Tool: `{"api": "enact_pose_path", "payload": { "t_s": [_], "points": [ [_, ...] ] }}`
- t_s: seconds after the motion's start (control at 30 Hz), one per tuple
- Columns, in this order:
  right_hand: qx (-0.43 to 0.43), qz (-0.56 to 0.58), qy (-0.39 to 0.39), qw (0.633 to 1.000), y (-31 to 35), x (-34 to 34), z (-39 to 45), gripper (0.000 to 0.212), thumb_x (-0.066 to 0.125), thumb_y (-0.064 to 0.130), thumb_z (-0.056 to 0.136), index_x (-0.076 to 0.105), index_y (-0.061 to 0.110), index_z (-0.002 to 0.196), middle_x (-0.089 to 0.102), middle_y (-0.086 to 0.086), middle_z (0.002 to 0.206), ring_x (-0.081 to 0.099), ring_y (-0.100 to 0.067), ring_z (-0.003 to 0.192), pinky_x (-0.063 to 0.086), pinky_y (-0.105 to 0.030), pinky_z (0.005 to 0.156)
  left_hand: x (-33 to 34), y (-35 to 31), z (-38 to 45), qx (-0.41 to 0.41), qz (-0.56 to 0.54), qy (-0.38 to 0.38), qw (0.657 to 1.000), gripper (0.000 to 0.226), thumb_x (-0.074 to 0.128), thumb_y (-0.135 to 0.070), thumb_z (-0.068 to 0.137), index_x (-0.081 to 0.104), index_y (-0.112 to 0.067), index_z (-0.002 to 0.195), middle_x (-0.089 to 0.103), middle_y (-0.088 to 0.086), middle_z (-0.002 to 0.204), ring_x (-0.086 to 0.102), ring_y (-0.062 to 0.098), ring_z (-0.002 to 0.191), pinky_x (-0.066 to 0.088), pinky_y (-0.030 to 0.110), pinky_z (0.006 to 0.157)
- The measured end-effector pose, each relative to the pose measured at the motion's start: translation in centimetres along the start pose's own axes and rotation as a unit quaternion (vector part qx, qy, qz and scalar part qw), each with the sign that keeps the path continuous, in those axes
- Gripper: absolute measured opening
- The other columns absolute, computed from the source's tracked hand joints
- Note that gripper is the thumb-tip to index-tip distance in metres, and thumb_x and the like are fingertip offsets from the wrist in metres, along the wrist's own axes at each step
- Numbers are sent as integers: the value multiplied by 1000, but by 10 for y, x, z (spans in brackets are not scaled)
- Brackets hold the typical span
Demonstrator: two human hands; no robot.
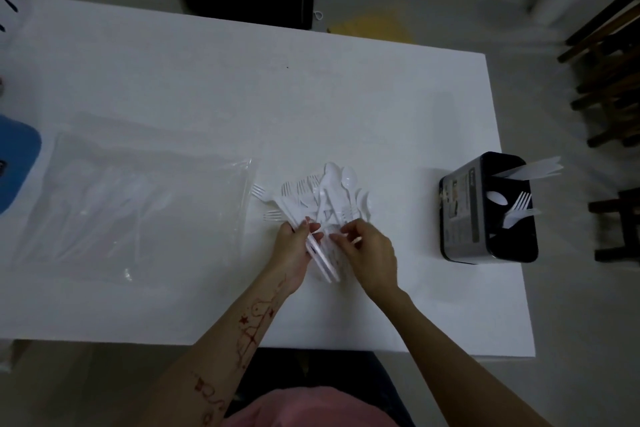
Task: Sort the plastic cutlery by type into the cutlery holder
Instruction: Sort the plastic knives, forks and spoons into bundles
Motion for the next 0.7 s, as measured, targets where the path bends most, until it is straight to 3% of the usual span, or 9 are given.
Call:
{"api": "enact_pose_path", "payload": {
  "t_s": [0.1,0.2,0.33,0.43,0.53,0.6,0.7],
  "points": [
    [63,-114,-16,991,-9,1,7,25,64,41,92,62,19,104,63,4,101,62,-14,80,46,-25,69,-5,3,0,-8,-3,-35,999,20,41,-17,101,51,-6,114,56,3,87,54,13,75,50,24,72],
    [73,-137,2,988,-11,5,10,17,62,35,93,63,19,98,64,3,99,57,-12,74,41,-23,65,-8,5,-1,-7,0,-46,999,20,39,-21,102,50,-7,109,54,2,84,52,12,72,51,25,73],
    [98,-37,-29,994,-12,2,8,18,65,35,90,64,18,95,66,2,93,61,-11,75,44,-21,66,-9,4,-1,0,-14,-44,999,26,44,-24,100,50,-6,118,57,2,90,55,14,78,50,26,73],
    [32,69,-9,997,0,2,2,16,69,33,89,65,17,91,69,6,86,64,-5,72,51,-16,68,-7,1,0,2,-38,-12,999,26,48,-27,98,55,-11,118,64,4,102,62,19,93,51,31,78],
    [-49,125,52,990,15,6,-3,15,72,32,87,67,18,87,69,11,80,65,-4,69,54,-17,67,-4,-1,-1,-6,-64,13,998,32,53,-33,95,59,-9,115,67,10,111,65,27,104,51,42,94],
    [-68,135,81,985,21,11,-2,23,72,42,84,70,20,88,70,14,80,65,-4,72,55,-20,68,-4,-1,-1,2,-70,-4,998,29,56,-26,94,59,-5,113,66,9,109,66,26,100,53,40,91],
    [-8,87,42,995,20,17,6,33,65,57,84,67,24,84,68,15,78,65,-4,73,55,-23,71,-12,-3,1,23,-48,-59,997,26,53,-14,96,56,1,116,65,9,102,65,21,88,55,32,75]
  ]
}}
Point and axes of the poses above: each hand's wrist, its own z-axis towards the middle knuckle, its own x-axis out of the palm, y = z × x, the point moved 3 cm from there along z, towards the middle knuckle
